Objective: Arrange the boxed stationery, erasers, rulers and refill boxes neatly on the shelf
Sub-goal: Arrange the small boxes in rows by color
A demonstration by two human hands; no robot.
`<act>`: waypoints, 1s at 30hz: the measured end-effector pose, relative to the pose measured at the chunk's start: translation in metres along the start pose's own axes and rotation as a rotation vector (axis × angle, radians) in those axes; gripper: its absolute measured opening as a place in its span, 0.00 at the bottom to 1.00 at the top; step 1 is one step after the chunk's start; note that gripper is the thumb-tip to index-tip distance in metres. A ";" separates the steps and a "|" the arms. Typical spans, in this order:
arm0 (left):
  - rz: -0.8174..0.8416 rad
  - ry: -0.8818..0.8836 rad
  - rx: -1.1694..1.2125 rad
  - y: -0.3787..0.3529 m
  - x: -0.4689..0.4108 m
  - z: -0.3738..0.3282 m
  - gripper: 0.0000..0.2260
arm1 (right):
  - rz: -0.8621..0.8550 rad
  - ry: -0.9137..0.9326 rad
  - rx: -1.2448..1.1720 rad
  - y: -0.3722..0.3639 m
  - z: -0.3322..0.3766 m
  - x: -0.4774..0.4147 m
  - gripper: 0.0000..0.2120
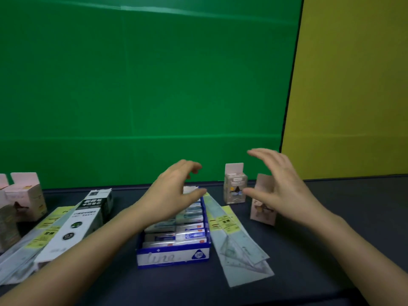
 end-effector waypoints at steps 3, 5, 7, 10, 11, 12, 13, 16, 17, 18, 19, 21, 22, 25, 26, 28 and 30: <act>0.038 0.114 0.078 -0.025 -0.028 -0.003 0.26 | 0.014 -0.176 -0.082 -0.002 -0.041 0.009 0.50; 0.095 0.185 0.124 -0.046 -0.044 -0.003 0.31 | 0.054 -0.260 -0.096 -0.009 -0.061 0.017 0.53; 0.147 0.235 0.135 -0.065 -0.058 -0.001 0.36 | 0.102 -0.304 -0.086 -0.016 -0.076 0.023 0.48; 0.214 0.327 0.170 -0.090 -0.074 0.005 0.43 | 0.155 -0.311 -0.197 -0.025 -0.087 0.027 0.29; 0.231 0.366 0.199 -0.097 -0.078 0.008 0.45 | 0.165 -0.314 -0.235 -0.026 -0.090 0.027 0.25; 0.244 0.409 0.228 -0.103 -0.081 0.011 0.45 | 0.172 -0.315 -0.266 -0.025 -0.092 0.027 0.24; 0.253 0.448 0.253 -0.109 -0.082 0.015 0.43 | 0.181 -0.316 -0.284 -0.024 -0.094 0.026 0.24; 0.283 0.507 0.295 -0.123 -0.082 0.019 0.29 | 0.198 -0.314 -0.299 -0.019 -0.102 0.026 0.24; 0.282 0.508 0.309 -0.125 -0.082 0.019 0.25 | 0.199 -0.312 -0.301 -0.017 -0.105 0.027 0.24; 0.272 0.501 0.330 -0.125 -0.083 0.017 0.22 | 0.197 -0.310 -0.305 -0.015 -0.109 0.027 0.24; 0.257 0.489 0.358 -0.123 -0.084 0.014 0.21 | 0.194 -0.308 -0.313 -0.013 -0.111 0.026 0.23; 0.206 0.462 0.448 -0.112 -0.087 0.005 0.20 | 0.177 -0.298 -0.350 -0.006 -0.113 0.023 0.22; 0.172 0.449 0.508 -0.103 -0.088 0.000 0.20 | 0.163 -0.290 -0.376 -0.002 -0.111 0.020 0.21; 0.065 0.428 0.637 -0.065 -0.087 -0.008 0.18 | 0.116 -0.249 -0.473 0.014 -0.097 0.009 0.21; 0.023 0.419 0.647 -0.050 -0.084 -0.009 0.17 | 0.109 -0.225 -0.510 0.017 -0.090 0.005 0.21; -0.050 0.404 0.628 -0.021 -0.074 -0.008 0.16 | 0.110 -0.173 -0.565 0.021 -0.073 -0.002 0.21; -0.086 0.398 0.597 0.005 -0.057 -0.007 0.15 | 0.114 -0.128 -0.614 0.021 -0.052 -0.007 0.20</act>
Point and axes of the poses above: each hand's wrist, its own x-axis away from the middle knuckle, its own y-axis out of the back of the hand, z = x × y, the point moved 8 cm from there along -x, towards the middle knuckle, and after that the axes turned 3 degrees about -z, right-handed, at the moved point
